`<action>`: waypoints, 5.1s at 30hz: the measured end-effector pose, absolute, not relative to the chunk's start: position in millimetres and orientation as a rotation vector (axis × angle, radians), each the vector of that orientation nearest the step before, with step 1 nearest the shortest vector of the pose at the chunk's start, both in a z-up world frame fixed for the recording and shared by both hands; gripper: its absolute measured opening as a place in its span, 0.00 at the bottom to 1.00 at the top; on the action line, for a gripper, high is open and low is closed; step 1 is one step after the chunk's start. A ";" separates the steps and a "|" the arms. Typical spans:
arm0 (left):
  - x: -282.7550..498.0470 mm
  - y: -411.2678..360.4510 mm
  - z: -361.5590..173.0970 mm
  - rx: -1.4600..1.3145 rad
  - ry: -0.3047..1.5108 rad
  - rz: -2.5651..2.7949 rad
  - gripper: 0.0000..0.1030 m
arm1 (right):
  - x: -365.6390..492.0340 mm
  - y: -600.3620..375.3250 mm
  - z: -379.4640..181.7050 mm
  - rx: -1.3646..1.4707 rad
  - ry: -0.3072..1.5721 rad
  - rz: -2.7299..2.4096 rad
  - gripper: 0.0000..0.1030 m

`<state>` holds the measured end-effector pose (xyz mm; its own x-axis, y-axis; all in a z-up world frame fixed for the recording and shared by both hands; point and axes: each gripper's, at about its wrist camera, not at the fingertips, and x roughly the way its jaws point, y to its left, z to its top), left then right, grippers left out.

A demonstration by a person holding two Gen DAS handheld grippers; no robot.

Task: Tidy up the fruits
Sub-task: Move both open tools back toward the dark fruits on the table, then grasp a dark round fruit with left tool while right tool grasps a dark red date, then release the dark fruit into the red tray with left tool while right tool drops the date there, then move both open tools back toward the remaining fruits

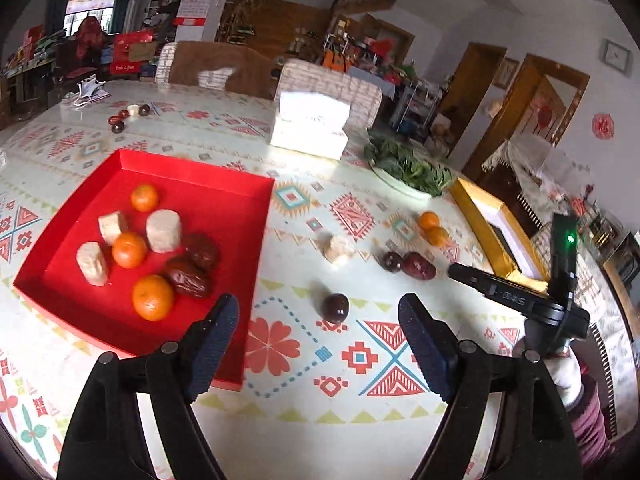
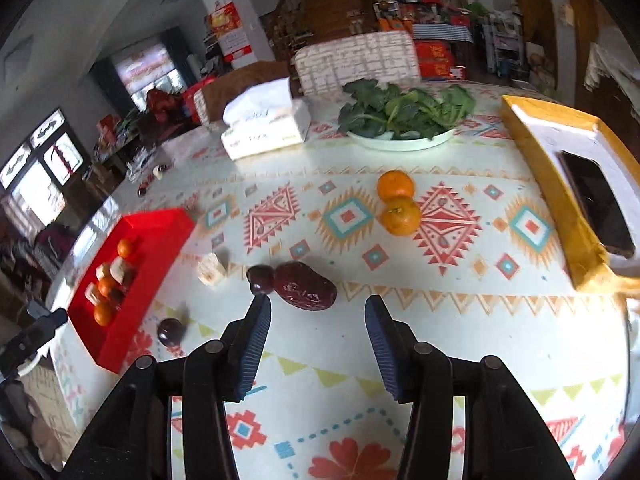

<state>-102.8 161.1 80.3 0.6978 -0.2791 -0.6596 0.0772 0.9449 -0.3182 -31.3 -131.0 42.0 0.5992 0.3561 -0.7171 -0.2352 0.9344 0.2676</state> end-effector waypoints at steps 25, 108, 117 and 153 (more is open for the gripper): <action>-38.2 90.5 13.4 -0.018 0.922 -0.262 0.74 | 4.5 -89.5 7.2 -0.054 0.875 0.457 0.35; -75.1 319.3 33.6 -0.409 0.751 -0.059 0.52 | 54.6 169.2 22.0 0.009 1.038 0.670 0.36; -91.5 313.6 53.4 -0.406 0.699 -0.065 0.69 | 47.5 154.9 39.3 0.069 0.986 0.666 0.39; -110.3 148.7 66.9 -0.284 0.815 -0.317 0.76 | -4.2 -189.1 46.5 0.320 0.861 0.221 0.44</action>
